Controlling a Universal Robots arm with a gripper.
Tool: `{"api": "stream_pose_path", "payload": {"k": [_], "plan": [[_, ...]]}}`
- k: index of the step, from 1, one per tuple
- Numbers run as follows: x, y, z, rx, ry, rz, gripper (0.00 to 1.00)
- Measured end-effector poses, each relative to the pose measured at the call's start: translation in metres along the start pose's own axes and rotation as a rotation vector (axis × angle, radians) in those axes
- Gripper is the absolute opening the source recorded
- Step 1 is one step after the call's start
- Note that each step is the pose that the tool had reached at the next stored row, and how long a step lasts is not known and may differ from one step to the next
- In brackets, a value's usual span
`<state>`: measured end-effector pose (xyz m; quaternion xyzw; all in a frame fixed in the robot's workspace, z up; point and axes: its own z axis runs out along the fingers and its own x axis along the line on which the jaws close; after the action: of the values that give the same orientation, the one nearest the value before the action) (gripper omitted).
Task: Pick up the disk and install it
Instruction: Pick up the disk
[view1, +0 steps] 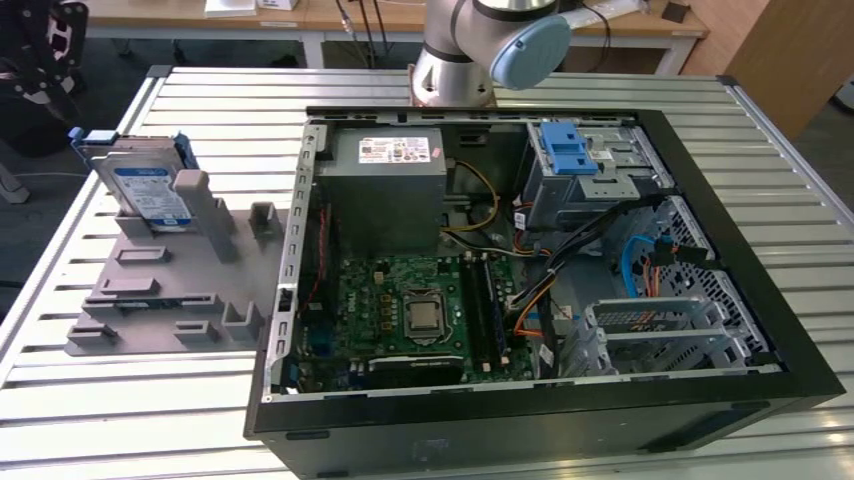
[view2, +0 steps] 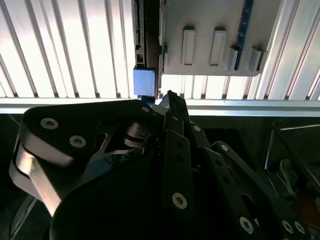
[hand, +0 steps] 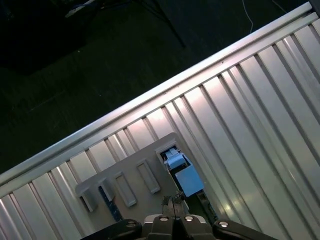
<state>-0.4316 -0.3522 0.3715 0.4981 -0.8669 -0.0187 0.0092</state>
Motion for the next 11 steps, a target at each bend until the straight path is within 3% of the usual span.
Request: {"api": "stream_pose_path", "payload": {"k": [11], "plan": [[0.0, 0.0, 0.0008, 0.0005, 0.0048, -0.128, 0.11]]}}
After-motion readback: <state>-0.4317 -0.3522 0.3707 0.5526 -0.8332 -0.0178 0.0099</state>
